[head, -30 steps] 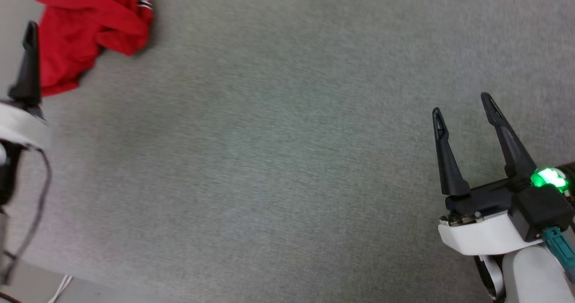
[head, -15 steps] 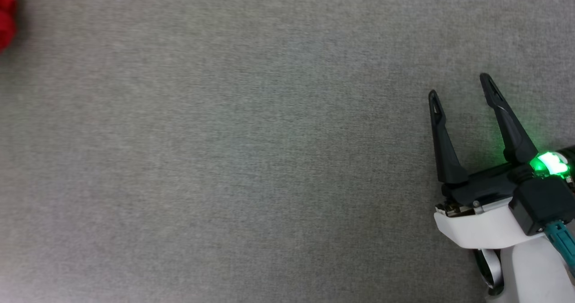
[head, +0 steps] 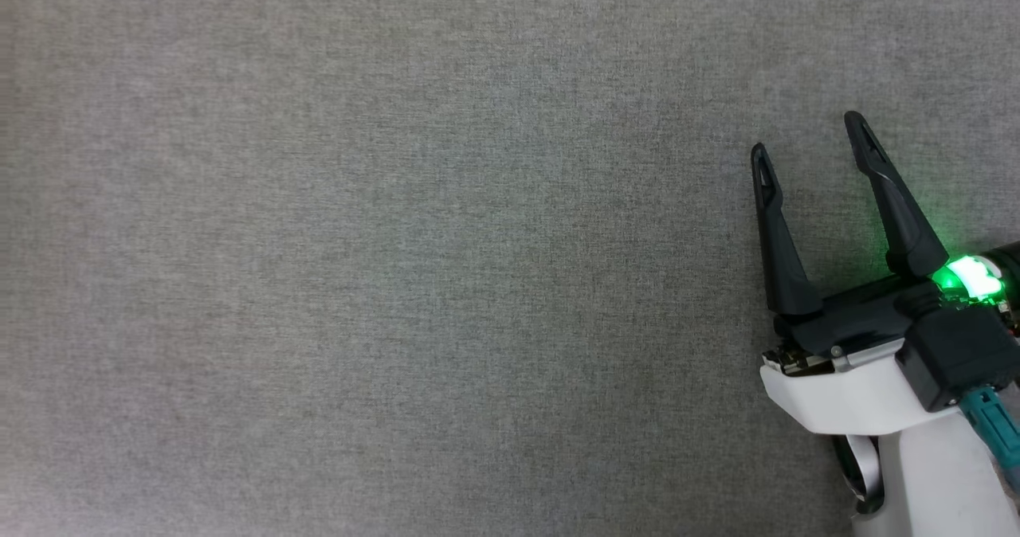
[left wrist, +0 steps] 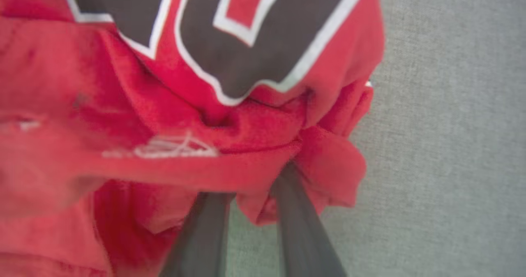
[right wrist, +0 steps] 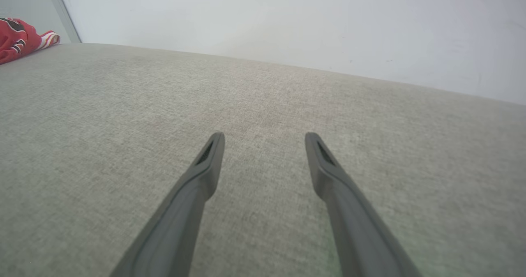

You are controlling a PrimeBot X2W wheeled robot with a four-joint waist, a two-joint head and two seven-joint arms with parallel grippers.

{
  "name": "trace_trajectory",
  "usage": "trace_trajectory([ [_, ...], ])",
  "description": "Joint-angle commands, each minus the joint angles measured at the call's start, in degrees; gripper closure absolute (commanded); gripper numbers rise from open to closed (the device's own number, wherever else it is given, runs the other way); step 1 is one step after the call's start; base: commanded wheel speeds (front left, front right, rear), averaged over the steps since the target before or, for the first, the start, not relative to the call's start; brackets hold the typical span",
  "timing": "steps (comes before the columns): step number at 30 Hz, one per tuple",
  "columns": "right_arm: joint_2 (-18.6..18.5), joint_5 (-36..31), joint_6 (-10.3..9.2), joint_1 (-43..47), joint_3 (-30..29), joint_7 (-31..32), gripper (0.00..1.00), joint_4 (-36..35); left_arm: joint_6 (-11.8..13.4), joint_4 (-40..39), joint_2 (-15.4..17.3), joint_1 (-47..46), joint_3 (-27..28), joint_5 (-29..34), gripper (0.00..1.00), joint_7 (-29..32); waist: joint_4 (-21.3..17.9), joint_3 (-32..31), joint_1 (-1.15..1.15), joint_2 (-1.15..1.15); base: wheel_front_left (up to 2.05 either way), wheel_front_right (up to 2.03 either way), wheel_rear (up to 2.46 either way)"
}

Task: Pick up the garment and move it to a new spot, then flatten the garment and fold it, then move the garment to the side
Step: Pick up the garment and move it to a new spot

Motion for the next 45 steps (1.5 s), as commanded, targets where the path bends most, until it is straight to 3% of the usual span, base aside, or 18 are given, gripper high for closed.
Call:
trace_trajectory([
  [1, -0.55, -0.58, -0.10, 0.79, -0.48, 0.67, 0.00, 2.39, -0.02, 0.16, -1.21, 2.03, -1.38, -0.31, 1.00, 0.17, 0.44, -0.77, 0.00, 0.00, 0.00, 0.00, 0.00],
  [6, -0.33, -0.47, -0.07, 0.40, 0.32, 0.50, 0.00, 2.94, -0.02, -2.52, -0.29, 2.38, -1.85, -2.07, 1.00, -5.73, 1.38, -4.53, 0.00, 0.00, 0.00, 0.00, 0.00],
  [15, 0.10, 1.47, -0.07, 2.53, 0.98, 0.32, 0.00, 6.20, -0.02, -12.38, 2.26, 7.85, -5.71, -3.79, 1.00, -18.00, 1.41, -16.62, 0.00, 0.00, 0.00, 0.00, 0.00],
  [21, 0.25, 2.96, -0.06, 4.61, 0.92, 0.32, 0.00, 8.02, -0.02, -18.82, 1.04, 10.64, -8.93, -2.55, 1.00, -23.72, 1.01, -23.57, 0.00, 0.00, 0.00, 0.00, 0.00],
  [27, 0.26, 3.91, -0.06, 6.36, 0.65, 0.31, 0.00, 8.50, 3.81, -24.14, -4.74, 11.79, -11.74, 0.03, 1.00, -26.06, 0.00, -27.92, 0.00, 0.00, 0.00, 0.00, 0.00],
  [33, 0.27, 4.64, -0.06, 7.46, 0.61, 0.32, 0.00, 8.77, 10.75, -29.86, -14.30, 13.20, -15.74, 4.07, 1.00, -30.01, -2.01, -30.77, 0.00, 0.00, 0.00, 0.00, 0.00],
  [39, 0.27, 4.98, -0.07, 7.45, 0.82, 0.32, 0.00, 8.29, 16.15, -29.33, -23.91, 14.48, -19.97, 8.34, 1.00, -34.73, -5.64, -31.20, 0.00, 0.00, 0.00, 0.00, 0.00],
  [42, 0.27, 5.47, -0.06, 7.13, 0.32, 0.32, 0.00, 7.99, 17.58, -27.26, -28.18, 15.48, -24.23, 11.09, 1.00, -35.08, -7.71, -30.81, 0.00, 0.00, 0.00, 0.00, 0.00],
  [45, 0.27, 5.94, -0.06, 6.90, -0.21, 0.32, 0.00, 7.88, 17.05, -23.68, -32.36, 17.22, -29.38, 13.00, 1.00, -34.80, -9.63, -30.25, 0.00, 0.00, 0.00, 0.00, 0.00],
])
